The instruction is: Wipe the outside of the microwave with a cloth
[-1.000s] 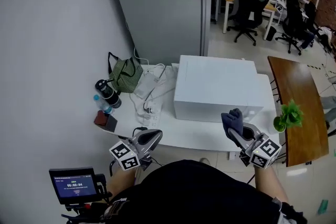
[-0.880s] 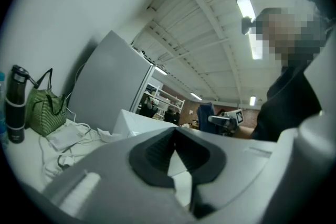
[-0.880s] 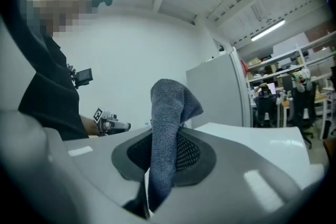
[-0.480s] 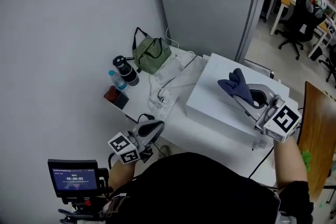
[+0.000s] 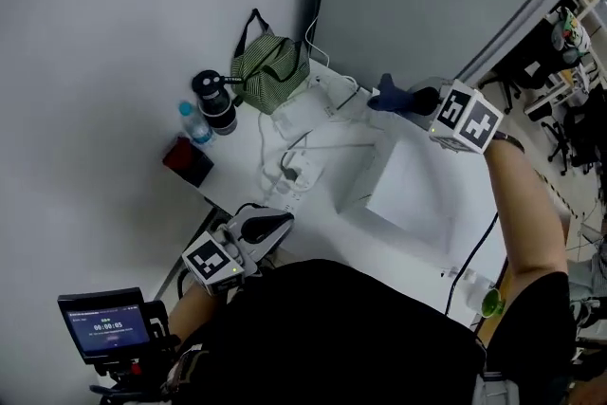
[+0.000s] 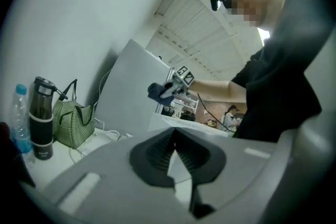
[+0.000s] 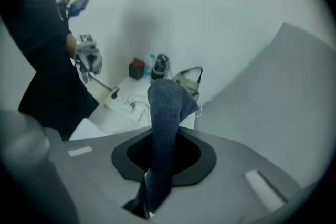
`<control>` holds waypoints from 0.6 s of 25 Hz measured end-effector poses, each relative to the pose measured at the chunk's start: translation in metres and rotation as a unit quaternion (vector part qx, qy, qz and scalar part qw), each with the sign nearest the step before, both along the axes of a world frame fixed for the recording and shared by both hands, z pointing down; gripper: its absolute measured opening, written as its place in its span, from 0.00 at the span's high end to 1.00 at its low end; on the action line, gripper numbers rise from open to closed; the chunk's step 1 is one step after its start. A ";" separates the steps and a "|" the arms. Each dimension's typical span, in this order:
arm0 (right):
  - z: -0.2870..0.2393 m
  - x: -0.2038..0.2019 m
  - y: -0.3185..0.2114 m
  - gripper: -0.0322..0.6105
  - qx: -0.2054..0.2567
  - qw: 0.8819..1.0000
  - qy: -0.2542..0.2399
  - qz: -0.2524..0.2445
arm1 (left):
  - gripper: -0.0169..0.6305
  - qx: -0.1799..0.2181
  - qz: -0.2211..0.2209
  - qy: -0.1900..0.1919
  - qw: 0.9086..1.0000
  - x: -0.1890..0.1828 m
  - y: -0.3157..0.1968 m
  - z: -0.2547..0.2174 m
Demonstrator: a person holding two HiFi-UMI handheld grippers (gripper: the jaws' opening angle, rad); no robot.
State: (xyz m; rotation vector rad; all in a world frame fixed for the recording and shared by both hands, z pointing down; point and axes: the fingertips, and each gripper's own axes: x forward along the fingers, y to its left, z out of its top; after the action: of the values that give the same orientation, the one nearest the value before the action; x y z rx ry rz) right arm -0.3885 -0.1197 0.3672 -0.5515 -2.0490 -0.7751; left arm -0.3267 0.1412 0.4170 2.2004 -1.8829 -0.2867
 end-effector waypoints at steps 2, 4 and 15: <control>0.050 -0.017 -0.022 0.87 0.043 0.993 0.111 0.012 | 0.97 0.004 -0.004 0.011 1.000 -0.007 0.009 0.004; 0.099 -0.025 -0.046 0.87 0.083 0.973 0.213 0.019 | 0.97 0.000 -0.014 0.015 1.000 -0.016 0.019 0.011; 0.242 -0.016 -0.122 0.87 0.280 0.801 0.526 0.059 | 0.97 -0.037 -0.071 0.055 0.995 -0.054 0.061 0.056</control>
State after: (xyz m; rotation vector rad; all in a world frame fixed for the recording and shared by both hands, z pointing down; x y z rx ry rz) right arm -0.4044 -0.2420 0.6088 -0.3620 -0.7535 -0.7085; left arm -0.3810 0.2022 0.4730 1.9658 -1.9607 -0.3505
